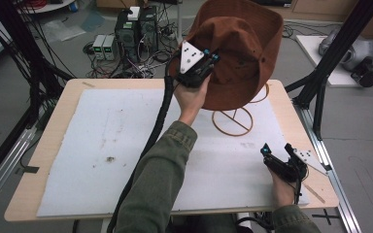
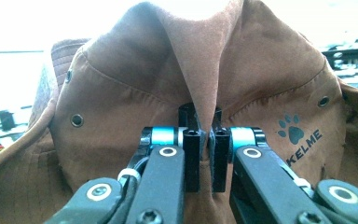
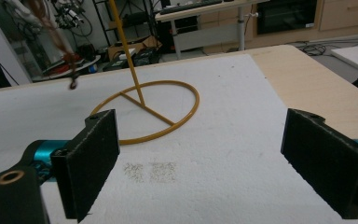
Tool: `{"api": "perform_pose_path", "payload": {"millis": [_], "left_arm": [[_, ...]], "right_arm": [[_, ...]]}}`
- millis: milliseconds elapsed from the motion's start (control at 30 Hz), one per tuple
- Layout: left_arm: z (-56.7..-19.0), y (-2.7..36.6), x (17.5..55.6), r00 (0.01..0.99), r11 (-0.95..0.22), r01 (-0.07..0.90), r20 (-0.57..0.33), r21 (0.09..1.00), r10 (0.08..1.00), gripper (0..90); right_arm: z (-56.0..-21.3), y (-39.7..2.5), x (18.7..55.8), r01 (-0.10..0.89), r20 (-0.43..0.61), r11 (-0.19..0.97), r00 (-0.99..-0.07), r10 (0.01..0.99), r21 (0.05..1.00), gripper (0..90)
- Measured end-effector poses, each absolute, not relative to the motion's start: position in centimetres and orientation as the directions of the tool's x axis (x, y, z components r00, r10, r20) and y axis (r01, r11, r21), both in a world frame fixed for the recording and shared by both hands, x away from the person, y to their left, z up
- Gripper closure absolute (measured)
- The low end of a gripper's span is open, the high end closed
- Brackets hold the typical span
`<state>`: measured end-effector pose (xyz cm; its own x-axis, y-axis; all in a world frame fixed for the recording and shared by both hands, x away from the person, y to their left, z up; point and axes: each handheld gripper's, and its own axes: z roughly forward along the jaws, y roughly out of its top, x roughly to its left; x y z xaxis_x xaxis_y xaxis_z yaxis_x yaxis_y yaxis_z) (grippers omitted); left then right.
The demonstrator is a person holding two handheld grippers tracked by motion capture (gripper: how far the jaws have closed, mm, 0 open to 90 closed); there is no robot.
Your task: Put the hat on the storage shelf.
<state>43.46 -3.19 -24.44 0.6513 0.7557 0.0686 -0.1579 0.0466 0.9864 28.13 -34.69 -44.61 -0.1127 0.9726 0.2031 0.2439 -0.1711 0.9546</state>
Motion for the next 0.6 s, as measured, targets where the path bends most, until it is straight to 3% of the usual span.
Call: {"api": "perform_pose_path", "payload": {"millis": [333,600], "left_arm": [[-23.8,-7.5,45.4,0.715,0.067,-0.123,0.042,0.990,0.698,87.5],[-24.6,-8.5,45.6,0.732,-0.004,-0.079,0.061,0.997,0.678,87.4]], "right_arm": [[-44.7,-34.8,28.0,0.246,0.206,-0.172,-0.120,0.971,0.954,10.7],[-44.7,-35.2,27.8,0.243,0.207,-0.175,-0.110,0.972,0.954,10.7]]}}
